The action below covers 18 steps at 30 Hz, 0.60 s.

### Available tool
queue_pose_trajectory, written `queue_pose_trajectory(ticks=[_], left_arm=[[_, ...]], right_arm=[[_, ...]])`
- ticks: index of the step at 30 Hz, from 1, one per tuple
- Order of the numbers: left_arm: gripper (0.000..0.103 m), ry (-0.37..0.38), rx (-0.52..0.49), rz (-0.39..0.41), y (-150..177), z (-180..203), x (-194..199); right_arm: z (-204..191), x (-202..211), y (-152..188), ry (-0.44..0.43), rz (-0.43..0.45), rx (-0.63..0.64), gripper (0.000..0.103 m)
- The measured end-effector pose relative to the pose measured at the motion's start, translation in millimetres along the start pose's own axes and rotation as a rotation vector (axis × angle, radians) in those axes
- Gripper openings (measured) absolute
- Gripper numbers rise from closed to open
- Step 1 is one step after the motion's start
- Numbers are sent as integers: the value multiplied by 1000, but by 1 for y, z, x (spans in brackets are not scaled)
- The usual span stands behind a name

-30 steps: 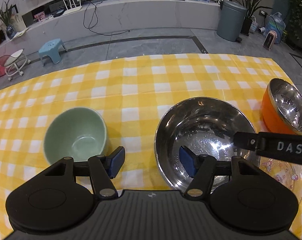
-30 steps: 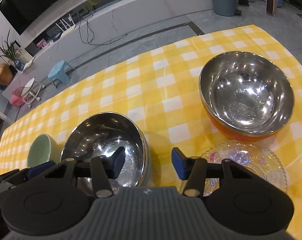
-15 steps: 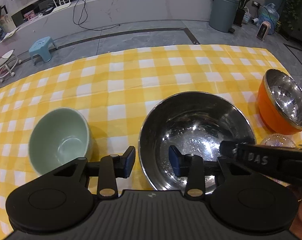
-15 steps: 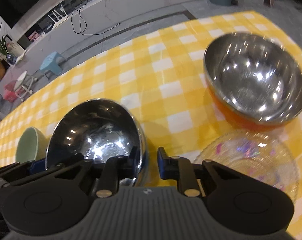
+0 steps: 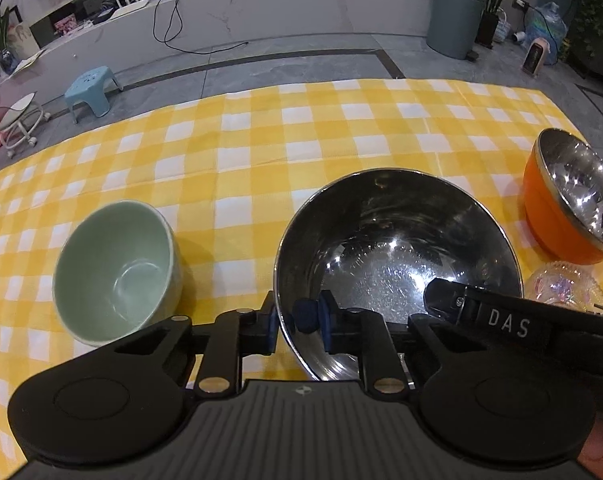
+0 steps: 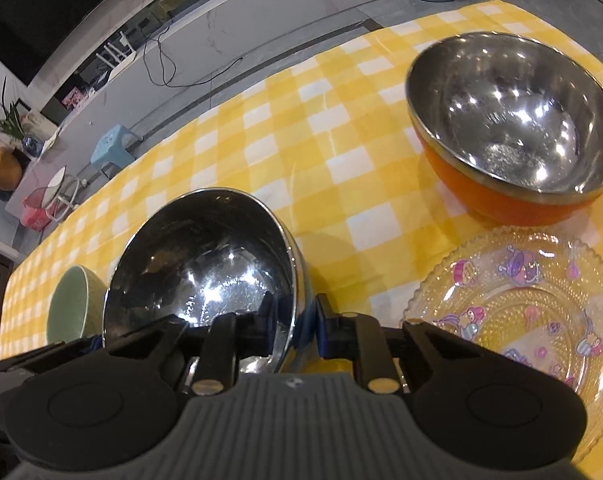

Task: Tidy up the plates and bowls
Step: 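Close the left gripper on the blue steel bowl's rim, then lift the blue steel bowl with the left gripper and carry it toward the plates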

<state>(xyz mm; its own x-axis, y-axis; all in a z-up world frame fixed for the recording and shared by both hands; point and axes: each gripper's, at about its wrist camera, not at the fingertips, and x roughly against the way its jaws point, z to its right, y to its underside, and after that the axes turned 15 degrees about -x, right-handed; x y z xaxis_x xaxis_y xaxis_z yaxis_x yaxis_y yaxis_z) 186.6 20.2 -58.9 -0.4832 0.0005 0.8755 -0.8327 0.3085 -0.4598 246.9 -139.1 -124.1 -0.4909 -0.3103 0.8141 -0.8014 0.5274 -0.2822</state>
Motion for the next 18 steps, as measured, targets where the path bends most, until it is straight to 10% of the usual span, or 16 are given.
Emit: queue_pose_trajectory(ticks=[18], left_arm=[[15, -30, -5, 65, 2, 1, 60]], right_arm=[[-13, 53, 8, -21, 37, -14, 15]])
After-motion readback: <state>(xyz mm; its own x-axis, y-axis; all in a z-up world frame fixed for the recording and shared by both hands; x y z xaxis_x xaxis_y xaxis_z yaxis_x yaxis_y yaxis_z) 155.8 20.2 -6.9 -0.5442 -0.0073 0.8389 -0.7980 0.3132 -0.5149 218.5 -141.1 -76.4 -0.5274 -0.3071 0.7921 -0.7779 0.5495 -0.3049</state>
